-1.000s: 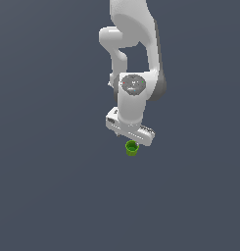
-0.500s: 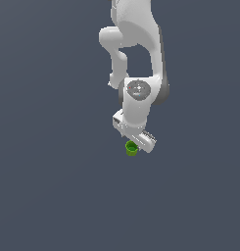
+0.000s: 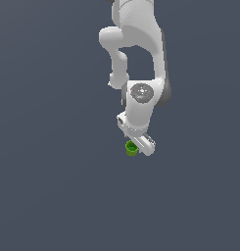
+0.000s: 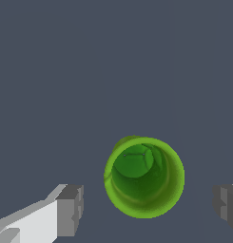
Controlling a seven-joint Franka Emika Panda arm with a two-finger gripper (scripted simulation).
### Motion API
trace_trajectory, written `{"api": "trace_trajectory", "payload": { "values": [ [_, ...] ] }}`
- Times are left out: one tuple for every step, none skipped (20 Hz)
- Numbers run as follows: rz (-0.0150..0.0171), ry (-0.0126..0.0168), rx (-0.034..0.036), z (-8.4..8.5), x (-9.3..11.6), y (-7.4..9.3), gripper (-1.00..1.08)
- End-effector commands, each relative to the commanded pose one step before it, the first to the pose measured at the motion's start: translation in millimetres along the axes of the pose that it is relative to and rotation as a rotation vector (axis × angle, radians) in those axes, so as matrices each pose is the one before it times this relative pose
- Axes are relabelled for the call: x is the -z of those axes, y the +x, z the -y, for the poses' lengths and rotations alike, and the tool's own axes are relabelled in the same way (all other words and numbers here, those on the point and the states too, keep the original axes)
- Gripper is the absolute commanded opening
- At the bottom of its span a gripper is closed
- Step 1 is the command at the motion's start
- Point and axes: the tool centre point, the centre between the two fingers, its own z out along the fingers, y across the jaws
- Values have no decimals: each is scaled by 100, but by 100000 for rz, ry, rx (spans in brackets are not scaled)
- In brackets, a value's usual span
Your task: Pick up the object and move it to a goal position.
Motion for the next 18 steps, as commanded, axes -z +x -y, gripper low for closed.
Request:
{"api": "trace_trajectory", "payload": {
  "values": [
    [-105,110,-2402,99,-146,-87,100],
    [-22,23,-585,26,-40,-29,100],
    [-17,18,-457,19,-31,-22,100],
    [-12,13,-323,15,-22,-17,100],
    [-7,8,-195,8,-13,-10,100],
    [-3,3,-69,2,-4,-1,100],
    [30,-33,451,-13,17,-1,100],
    [0,0,0,0,-39,-2,100],
    [0,0,0,1,-115,-7,100],
    [0,0,0,2,-192,-12,100],
    [-4,4,-69,-19,-264,20,100],
    [0,0,0,1,-343,-22,100],
    [-4,3,-69,-21,-414,9,100],
    [-5,3,-69,-22,-486,3,100],
    [0,0,0,-2,-559,-39,100],
    [-7,4,-97,-31,-587,11,100],
    [-5,3,-69,-20,-518,2,100],
    [0,0,0,5,-443,-27,100]
  ]
}}
